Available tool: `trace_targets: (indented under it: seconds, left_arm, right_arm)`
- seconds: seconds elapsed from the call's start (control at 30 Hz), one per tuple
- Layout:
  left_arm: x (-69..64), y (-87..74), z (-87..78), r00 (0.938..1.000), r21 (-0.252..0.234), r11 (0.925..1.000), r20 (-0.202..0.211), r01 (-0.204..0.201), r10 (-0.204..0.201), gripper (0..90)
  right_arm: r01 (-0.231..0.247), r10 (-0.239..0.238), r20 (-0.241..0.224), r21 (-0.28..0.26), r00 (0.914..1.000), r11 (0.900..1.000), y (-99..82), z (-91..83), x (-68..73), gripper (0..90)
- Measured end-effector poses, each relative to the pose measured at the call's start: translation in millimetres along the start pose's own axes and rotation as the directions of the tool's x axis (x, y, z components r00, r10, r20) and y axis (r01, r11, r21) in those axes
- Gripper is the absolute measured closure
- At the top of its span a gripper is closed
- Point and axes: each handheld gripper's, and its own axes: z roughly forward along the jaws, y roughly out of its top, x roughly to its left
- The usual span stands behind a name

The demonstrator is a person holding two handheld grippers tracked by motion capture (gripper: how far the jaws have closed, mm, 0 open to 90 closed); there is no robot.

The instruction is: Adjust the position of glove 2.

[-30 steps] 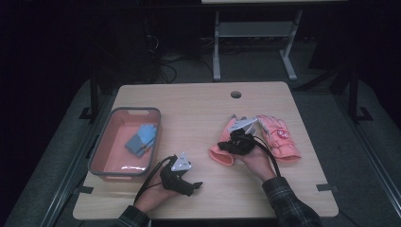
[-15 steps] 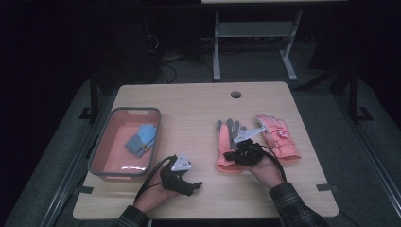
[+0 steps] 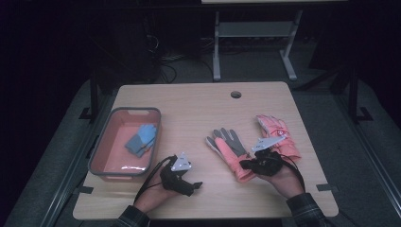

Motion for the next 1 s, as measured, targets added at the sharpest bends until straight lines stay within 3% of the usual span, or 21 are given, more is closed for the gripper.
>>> trace_targets:
  seconds: [0.2, 0.33, 0.5, 0.6, 0.73, 0.9, 1.0]
  left_arm:
    - [0.3, 0.0, -0.1, 1.0000, 0.003, 1.0000, -0.001, -0.004, 0.004, 12.6]
    - [0.5, 0.1, -0.1, 1.0000, 0.001, 1.0000, -0.002, -0.007, 0.007, 12.6]
    - [0.3, 0.0, -0.2, 1.0000, 0.004, 1.0000, 0.000, -0.003, 0.003, 12.6]
    - [0.3, 0.0, -0.2, 1.0000, 0.004, 1.0000, 0.000, -0.003, 0.003, 12.6]
    - [0.2, 0.0, -0.1, 1.0000, 0.003, 1.0000, -0.001, -0.003, 0.003, 12.6]
    - [0.2, 0.0, -0.1, 1.0000, 0.003, 1.0000, -0.001, -0.003, 0.003, 12.6]
    - [0.6, 0.1, -0.2, 1.0000, 0.002, 1.0000, -0.003, -0.009, 0.009, 12.6]
  right_arm:
    - [0.005, -0.005, 0.010, -0.026, 0.9999, 0.9997, 3.8, -6.9, -3.6, 89.9]
    - [-0.001, 0.002, 0.034, -0.044, 0.9994, 0.9990, 22.6, 0.0, -12.8, 90.0]
    - [-0.015, 0.015, 0.043, -0.020, 0.9990, 0.9997, 34.8, 18.2, -22.5, 90.0]
    - [0.006, -0.008, 0.051, 0.046, 0.9986, 0.9989, 34.3, 34.2, -24.5, 90.0]
    - [0.033, -0.036, 0.054, 0.059, 0.9979, 0.9977, 31.9, 38.1, -22.5, 90.0]
    - [0.062, -0.064, 0.026, 0.069, 0.9976, 0.9957, 28.5, 40.0, -18.0, 90.0]
    - [0.097, -0.096, -0.014, 0.071, 0.9953, 0.9927, 25.8, 39.2, -10.4, 90.0]
